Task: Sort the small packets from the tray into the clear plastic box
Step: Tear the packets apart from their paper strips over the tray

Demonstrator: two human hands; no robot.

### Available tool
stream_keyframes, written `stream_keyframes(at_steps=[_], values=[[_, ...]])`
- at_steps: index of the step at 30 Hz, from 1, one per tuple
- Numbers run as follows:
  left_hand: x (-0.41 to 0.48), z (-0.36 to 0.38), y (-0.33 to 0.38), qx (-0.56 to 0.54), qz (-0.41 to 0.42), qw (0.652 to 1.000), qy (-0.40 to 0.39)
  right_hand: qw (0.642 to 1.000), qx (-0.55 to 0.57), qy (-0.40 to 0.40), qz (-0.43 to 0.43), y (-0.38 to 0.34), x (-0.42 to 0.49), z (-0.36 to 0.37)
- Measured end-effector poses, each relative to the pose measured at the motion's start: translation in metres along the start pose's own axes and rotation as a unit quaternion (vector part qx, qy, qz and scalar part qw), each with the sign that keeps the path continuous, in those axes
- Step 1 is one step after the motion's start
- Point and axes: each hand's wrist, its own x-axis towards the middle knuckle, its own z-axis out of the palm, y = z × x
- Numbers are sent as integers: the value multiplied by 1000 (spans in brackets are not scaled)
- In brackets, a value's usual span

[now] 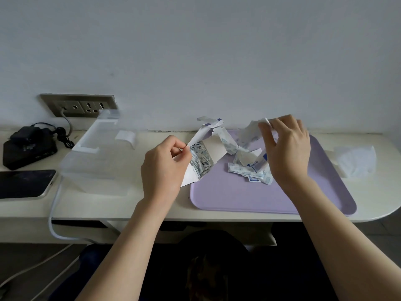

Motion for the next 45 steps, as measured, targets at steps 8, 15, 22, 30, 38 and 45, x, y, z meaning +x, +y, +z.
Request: stream_keyframes(at_steps=[8,15,22,30,38,45], values=[[0,0,-2,-9,2,1000,-11,991,106,-76,10,-9,-3,5],[0,0,-2,-11,0,1000,-15,989,44,-140,-9,-19,-9,8],[0,-1,-1,-3,2,1000,-20,969,120,-197,-87,-48,-27,12],[-5,1,1,-8,21,998,-55,925,143,-349,-42,-61,-41,26],[-5,0,-1,-14,37,996,-75,931,146,-330,-54,-65,-42,33],[-2,1,-3,-13,23,999,-37,955,198,-219,24,-68,-41,32]])
